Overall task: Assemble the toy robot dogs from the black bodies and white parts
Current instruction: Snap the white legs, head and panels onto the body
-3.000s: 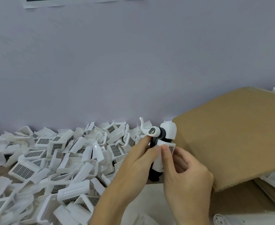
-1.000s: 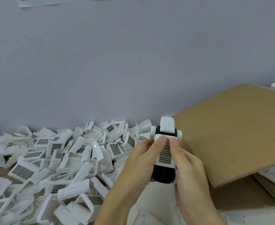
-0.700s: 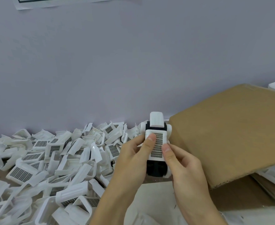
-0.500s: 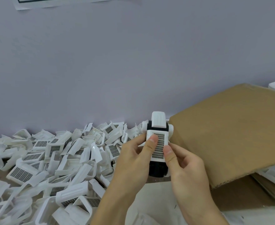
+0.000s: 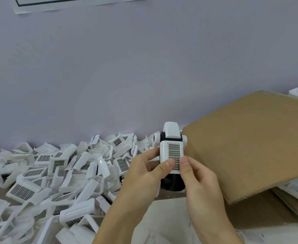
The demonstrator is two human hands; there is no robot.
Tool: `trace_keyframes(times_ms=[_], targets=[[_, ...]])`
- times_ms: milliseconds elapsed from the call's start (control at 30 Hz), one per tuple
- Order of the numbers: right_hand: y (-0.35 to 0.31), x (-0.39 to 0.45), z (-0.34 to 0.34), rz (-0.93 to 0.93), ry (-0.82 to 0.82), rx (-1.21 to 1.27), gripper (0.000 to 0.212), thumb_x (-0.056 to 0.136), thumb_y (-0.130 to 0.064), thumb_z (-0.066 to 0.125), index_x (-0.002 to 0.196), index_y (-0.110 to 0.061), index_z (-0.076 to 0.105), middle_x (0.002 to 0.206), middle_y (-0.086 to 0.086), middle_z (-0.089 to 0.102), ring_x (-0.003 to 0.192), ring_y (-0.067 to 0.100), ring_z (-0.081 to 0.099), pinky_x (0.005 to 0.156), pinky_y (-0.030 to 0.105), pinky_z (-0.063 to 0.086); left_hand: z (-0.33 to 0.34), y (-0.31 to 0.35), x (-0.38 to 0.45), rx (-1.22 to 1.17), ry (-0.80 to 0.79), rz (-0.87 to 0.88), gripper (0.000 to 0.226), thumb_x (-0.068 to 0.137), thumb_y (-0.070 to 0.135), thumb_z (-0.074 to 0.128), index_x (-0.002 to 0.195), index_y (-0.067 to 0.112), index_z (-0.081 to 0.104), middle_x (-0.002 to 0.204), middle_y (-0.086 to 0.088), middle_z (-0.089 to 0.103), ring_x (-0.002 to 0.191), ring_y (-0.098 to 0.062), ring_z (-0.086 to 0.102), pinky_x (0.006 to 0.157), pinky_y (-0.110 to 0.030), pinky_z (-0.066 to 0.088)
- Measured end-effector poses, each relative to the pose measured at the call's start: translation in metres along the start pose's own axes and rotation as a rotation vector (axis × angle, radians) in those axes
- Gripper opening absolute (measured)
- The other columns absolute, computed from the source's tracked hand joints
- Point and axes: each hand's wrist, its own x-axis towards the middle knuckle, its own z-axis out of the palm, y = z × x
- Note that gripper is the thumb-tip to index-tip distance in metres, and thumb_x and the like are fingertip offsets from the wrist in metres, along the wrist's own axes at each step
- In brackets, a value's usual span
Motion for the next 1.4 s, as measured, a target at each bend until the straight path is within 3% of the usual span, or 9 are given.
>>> trace_keyframes(times_ms=[267,467,667,767,900,1000,1067,1233,1400], targets=[[-0.006,-0.002,0.002,-0.029,-0.008,-0.009,0.024,0.091,-0.034,0.055,0.096,-0.031,0.078,0.094,-0.009,0.079,0.090,0.003,0.074,0.071,0.013,0.054,0.002,0.003,0.001,-0.034,0.054,-0.024,0.026,0.096,0.009,0.064,0.117,0.023,0.075,0.106,-0.010,0.078,0.098,-0.031,0.075,0.081,-0.048,0.061],[-0.003,-0.004,0.006,-0.027,0.016,0.009,0.056,0.078,-0.048,0.056,0.129,-0.028,0.067,0.117,-0.012,0.074,0.110,0.003,0.068,0.090,0.024,0.052,0.012,0.006,0.000,-0.137,0.115,-0.024,0.033,0.087,0.013,0.074,0.117,0.017,0.059,0.103,-0.004,0.079,0.095,-0.028,0.076,0.080,-0.049,0.061],[0.001,-0.004,0.008,-0.050,-0.059,-0.116,0.047,0.079,-0.050,0.057,0.121,-0.034,0.069,0.111,-0.018,0.074,0.105,-0.003,0.068,0.079,0.010,0.051,0.009,0.007,-0.001,-0.085,0.216,0.008,0.031,0.073,0.034,0.072,0.102,0.025,0.069,0.101,0.001,0.078,0.098,-0.028,0.075,0.092,-0.065,0.054],[0.002,-0.004,0.007,-0.130,0.029,-0.192,0.026,0.088,-0.034,0.070,0.114,-0.037,0.073,0.103,-0.021,0.076,0.098,-0.004,0.070,0.076,0.010,0.053,0.010,0.008,-0.001,-0.005,0.230,0.050,0.012,0.090,0.025,0.068,0.097,0.028,0.077,0.096,0.002,0.079,0.092,-0.017,0.075,0.088,-0.048,0.059],[0.010,-0.007,0.010,-0.239,0.197,-0.499,0.042,0.074,-0.034,0.080,0.101,-0.062,0.065,0.094,-0.024,0.065,0.100,0.002,0.065,0.079,0.009,0.045,0.017,0.009,-0.002,0.029,0.169,0.009,0.012,0.094,0.033,0.066,0.098,0.026,0.074,0.089,0.002,0.078,0.077,-0.009,0.074,0.060,-0.020,0.056],[0.013,-0.009,0.012,-0.540,0.228,-0.776,0.029,0.073,-0.013,0.084,0.100,-0.021,0.078,0.075,-0.023,0.056,0.099,0.013,0.055,0.080,0.024,0.046,0.019,0.004,0.000,0.081,0.217,-0.041,0.038,0.084,0.043,0.077,0.109,0.022,0.056,0.080,0.014,0.075,0.075,-0.003,0.073,0.057,-0.016,0.054],[0.013,-0.011,0.012,-0.640,0.144,-0.830,0.035,0.079,-0.025,0.069,0.111,-0.016,0.075,0.082,-0.019,0.067,0.102,0.003,0.046,0.085,0.034,0.050,0.015,0.004,0.002,0.015,0.321,-0.069,0.040,0.086,0.039,0.077,0.109,0.021,0.050,0.076,0.014,0.074,0.072,-0.005,0.074,0.058,-0.021,0.055],[0.005,-0.020,0.022,-0.600,0.072,-0.556,0.049,0.086,-0.031,0.046,0.130,-0.021,0.063,0.137,-0.007,0.058,0.129,0.017,0.048,0.104,0.020,0.038,-0.002,0.007,0.006,-0.314,0.483,-0.141,0.029,0.091,0.036,0.069,0.109,0.013,0.065,0.079,-0.003,0.074,0.069,-0.018,0.071,0.066,-0.037,0.059],[0.005,-0.021,0.019,-0.209,0.080,-0.195,0.053,0.080,-0.026,0.051,0.133,-0.034,0.056,0.130,-0.018,0.061,0.122,0.006,0.057,0.097,0.025,0.048,-0.009,0.015,0.000,-0.706,0.413,-0.063,0.031,0.073,0.028,0.069,0.088,0.002,0.077,0.078,-0.016,0.067,0.058,-0.026,0.057,0.070,-0.041,0.053]])
